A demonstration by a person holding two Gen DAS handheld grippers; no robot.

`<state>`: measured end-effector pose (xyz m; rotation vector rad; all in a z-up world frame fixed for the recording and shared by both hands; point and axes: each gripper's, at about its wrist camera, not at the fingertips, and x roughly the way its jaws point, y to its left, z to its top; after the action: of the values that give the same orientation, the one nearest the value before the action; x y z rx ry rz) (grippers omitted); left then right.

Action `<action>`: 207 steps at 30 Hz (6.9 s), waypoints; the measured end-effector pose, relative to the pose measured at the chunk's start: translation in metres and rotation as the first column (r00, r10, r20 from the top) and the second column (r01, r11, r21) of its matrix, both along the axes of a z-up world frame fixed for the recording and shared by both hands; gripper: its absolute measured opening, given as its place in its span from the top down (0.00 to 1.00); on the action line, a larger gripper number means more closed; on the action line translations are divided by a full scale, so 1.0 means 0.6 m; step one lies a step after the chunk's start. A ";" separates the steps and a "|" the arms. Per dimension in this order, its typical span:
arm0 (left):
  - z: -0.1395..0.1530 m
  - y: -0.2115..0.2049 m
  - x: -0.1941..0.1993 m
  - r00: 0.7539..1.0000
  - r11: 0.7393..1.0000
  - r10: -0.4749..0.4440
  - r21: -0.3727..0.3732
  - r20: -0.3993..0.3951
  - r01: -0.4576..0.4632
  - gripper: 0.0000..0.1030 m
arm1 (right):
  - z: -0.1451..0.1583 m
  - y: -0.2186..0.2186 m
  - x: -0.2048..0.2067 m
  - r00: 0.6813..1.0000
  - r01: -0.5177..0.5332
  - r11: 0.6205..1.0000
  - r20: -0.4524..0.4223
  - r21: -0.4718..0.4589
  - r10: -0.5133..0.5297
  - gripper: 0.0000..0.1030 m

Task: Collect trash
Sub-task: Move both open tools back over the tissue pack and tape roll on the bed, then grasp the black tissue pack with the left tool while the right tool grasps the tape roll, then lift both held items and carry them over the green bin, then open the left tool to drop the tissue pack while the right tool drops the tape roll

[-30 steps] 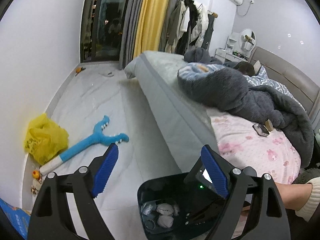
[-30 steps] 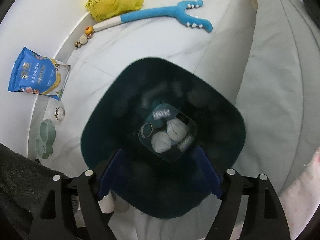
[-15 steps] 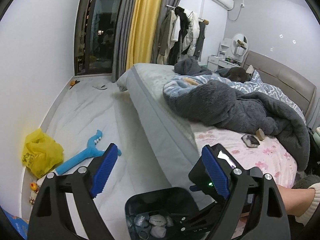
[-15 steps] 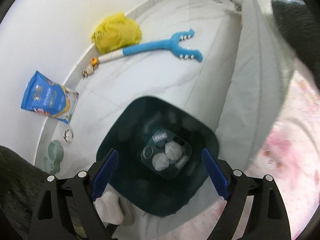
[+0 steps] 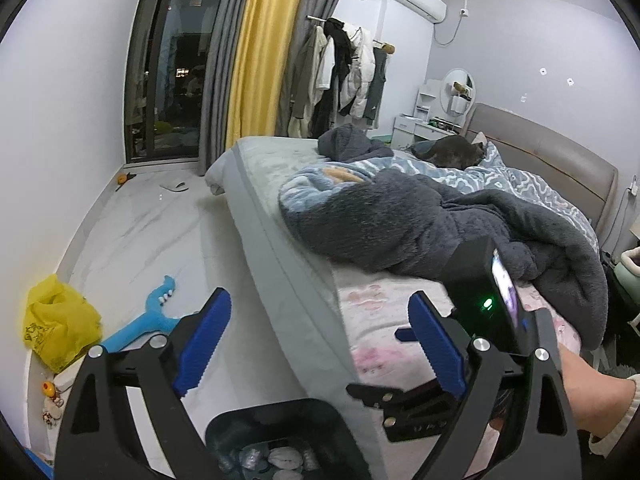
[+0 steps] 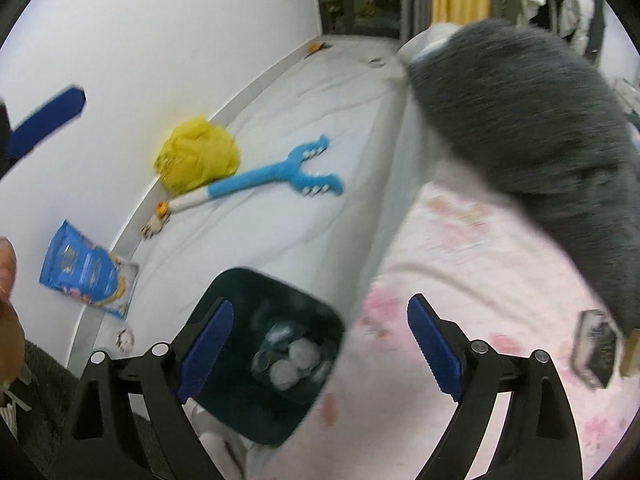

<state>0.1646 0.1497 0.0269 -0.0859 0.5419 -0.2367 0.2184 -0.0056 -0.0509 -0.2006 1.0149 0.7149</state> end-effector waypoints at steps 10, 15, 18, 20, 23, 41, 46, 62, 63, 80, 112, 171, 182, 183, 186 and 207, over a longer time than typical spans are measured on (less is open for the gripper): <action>-0.007 -0.051 0.022 1.000 1.000 -0.031 -0.002 0.000 0.031 0.11 | 0.023 -0.100 0.026 0.985 0.127 0.992 0.118 0.020 -0.128 0.12; -0.016 -0.081 0.034 0.999 0.999 -0.048 0.003 -0.012 0.048 0.11 | 0.027 -0.146 0.039 0.977 0.166 0.985 0.130 0.037 -0.169 0.12; -0.021 -0.102 0.041 0.998 0.998 -0.062 0.010 -0.019 0.062 0.11 | 0.026 -0.173 0.044 0.969 0.189 0.981 0.156 0.042 -0.193 0.11; -0.026 -0.116 0.045 0.997 0.997 -0.071 0.017 -0.025 0.072 0.11 | 0.024 -0.190 0.051 0.963 0.209 0.977 0.163 0.044 -0.214 0.11; -0.034 -0.135 0.051 0.996 0.996 -0.087 0.024 -0.032 0.088 0.11 | 0.026 -0.221 0.063 0.953 0.242 0.969 0.176 0.058 -0.248 0.11; -0.081 -0.259 0.099 0.981 0.985 -0.168 0.030 -0.093 0.171 0.09 | -0.009 -0.399 0.109 0.895 0.407 0.909 0.161 0.089 -0.417 0.11; -0.103 -0.290 0.110 0.976 0.981 -0.182 0.045 -0.121 0.189 0.09 | -0.028 -0.444 0.120 0.876 0.452 0.887 0.138 0.097 -0.462 0.11; -0.158 -0.366 0.146 0.953 0.973 -0.213 0.044 -0.214 0.227 0.08 | -0.086 -0.516 0.152 0.853 0.513 0.852 0.048 0.108 -0.519 0.18; -0.161 -0.369 0.148 0.952 0.973 -0.213 0.040 -0.219 0.227 0.08 | -0.088 -0.515 0.154 0.856 0.510 0.854 0.042 0.107 -0.516 0.24; -0.185 -0.440 0.167 0.935 0.970 -0.220 0.041 -0.279 0.240 0.07 | -0.099 -0.532 0.150 0.867 0.493 0.864 0.033 0.101 -0.498 0.55; -0.220 -0.522 0.228 0.932 0.987 -0.079 0.101 -0.354 0.122 0.21 | -0.032 -0.615 0.059 0.849 0.502 0.836 0.057 0.220 -0.525 0.55; -0.227 -0.066 0.036 0.906 0.995 0.092 0.078 -0.413 -0.065 0.27 | 0.074 -0.236 -0.089 0.952 0.249 0.941 0.119 0.229 -0.281 0.55; -0.306 -0.001 0.022 0.810 0.988 0.143 0.125 -0.569 -0.087 0.27 | 0.060 -0.137 -0.088 0.980 0.154 0.969 0.096 0.191 -0.175 0.55; -0.311 0.004 0.019 0.802 0.988 0.146 0.127 -0.580 -0.088 0.27 | 0.056 -0.127 -0.088 0.983 0.143 0.972 0.090 0.184 -0.162 0.55; -0.328 0.019 0.014 0.778 0.987 0.154 0.134 -0.609 -0.090 0.26 | 0.049 -0.103 -0.085 0.988 0.117 0.978 0.077 0.170 -0.132 0.55; -0.293 0.108 -0.036 0.837 0.977 0.197 0.169 -0.510 -0.127 0.15 | -0.055 0.053 -0.061 0.998 -0.012 0.999 -0.056 0.044 0.014 0.55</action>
<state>0.1429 0.2142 -0.1492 -0.0709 1.0927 -0.0039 0.1820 0.0260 -0.0837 -0.1499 1.0510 0.7577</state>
